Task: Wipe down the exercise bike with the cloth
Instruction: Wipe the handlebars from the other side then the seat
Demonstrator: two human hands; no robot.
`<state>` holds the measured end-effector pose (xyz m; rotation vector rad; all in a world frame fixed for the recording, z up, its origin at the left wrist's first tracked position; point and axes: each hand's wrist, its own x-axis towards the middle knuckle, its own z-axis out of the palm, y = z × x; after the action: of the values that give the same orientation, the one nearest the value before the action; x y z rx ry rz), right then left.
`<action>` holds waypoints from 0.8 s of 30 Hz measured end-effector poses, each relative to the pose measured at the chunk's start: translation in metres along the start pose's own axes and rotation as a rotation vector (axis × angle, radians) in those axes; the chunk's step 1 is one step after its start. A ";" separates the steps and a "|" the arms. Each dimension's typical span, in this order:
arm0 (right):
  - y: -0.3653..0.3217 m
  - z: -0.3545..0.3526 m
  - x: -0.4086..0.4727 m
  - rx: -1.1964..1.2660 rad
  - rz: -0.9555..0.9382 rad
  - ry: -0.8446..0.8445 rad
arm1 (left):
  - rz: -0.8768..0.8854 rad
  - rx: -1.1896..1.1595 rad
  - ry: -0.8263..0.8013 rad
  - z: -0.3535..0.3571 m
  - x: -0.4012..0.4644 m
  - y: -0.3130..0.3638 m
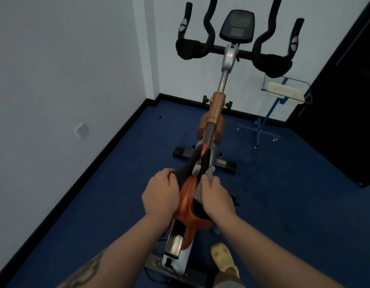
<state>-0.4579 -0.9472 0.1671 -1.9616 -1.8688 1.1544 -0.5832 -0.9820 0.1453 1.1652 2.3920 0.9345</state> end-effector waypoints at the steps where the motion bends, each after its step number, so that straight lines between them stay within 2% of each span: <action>1: 0.005 0.007 -0.014 -0.053 -0.061 0.043 | -0.001 -0.005 -0.001 0.000 0.000 -0.001; 4: 0.017 0.023 -0.050 -0.273 -0.240 0.104 | -0.004 -0.009 -0.006 0.002 0.001 -0.002; 6: 0.011 0.020 -0.041 -0.380 -0.239 0.064 | 0.000 -0.001 -0.004 0.001 0.001 -0.002; 11: -0.023 0.000 0.003 -0.365 -0.211 -0.045 | -0.004 0.001 0.005 0.002 0.002 -0.002; 17: 0.020 0.016 -0.051 -0.503 -0.402 0.010 | 0.000 -0.016 0.002 0.003 0.001 -0.004; 24: -0.015 0.005 -0.010 -0.404 -0.246 -0.031 | 0.018 -0.003 -0.001 0.002 0.002 -0.004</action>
<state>-0.4711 -0.9558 0.1772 -1.8243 -2.4317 0.7883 -0.5857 -0.9813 0.1406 1.1872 2.3822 0.9428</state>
